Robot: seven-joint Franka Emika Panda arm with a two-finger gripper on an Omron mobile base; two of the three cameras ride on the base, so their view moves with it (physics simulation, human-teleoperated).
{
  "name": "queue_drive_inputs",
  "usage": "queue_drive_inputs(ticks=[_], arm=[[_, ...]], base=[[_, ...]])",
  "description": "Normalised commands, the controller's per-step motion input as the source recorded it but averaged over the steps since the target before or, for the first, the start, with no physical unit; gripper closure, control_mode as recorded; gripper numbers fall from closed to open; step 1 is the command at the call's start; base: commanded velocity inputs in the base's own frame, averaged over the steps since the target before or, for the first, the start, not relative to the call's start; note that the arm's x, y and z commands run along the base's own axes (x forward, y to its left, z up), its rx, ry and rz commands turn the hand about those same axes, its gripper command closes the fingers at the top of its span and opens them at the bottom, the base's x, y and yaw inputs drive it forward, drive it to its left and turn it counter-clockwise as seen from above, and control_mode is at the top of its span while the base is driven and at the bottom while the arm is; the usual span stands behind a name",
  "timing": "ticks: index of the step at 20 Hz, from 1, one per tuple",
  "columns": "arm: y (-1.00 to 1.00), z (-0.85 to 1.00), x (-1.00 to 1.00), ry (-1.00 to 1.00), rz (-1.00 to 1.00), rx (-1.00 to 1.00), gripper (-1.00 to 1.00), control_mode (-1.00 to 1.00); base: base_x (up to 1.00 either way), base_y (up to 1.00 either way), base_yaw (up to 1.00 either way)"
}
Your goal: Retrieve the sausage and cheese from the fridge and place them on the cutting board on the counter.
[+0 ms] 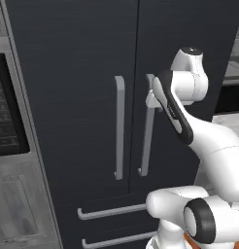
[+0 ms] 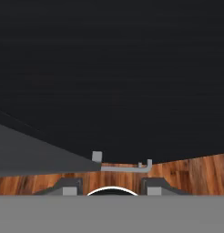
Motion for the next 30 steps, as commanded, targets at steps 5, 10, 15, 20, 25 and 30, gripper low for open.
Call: queue_drive_inputs(ticks=[5, 10, 15, 20, 25, 30], arm=[[0.0, 0.0, 0.0, 0.0, 0.0, 0.0, -1.0, 1.0], [0.0, 0.0, 0.0, 0.0, 0.0, 0.0, -1.0, 1.0], [0.0, 0.0, 0.0, 0.0, 0.0, 0.0, -1.0, 1.0], [0.0, 0.0, 0.0, 0.0, 0.0, 0.0, -1.0, 1.0], [0.0, 0.0, 0.0, 0.0, 0.0, 0.0, -1.0, 1.0], [0.02, 0.0, -0.03, -0.04, 0.01, 0.0, -1.0, -1.0]], base=[[0.0, 0.12, 0.0], [-0.21, 0.55, 0.02], [-0.7, 0.13, 0.06], [-0.49, 0.0, 0.01], [-0.29, 0.0, 0.0], [-0.02, 0.0, 0.0]])
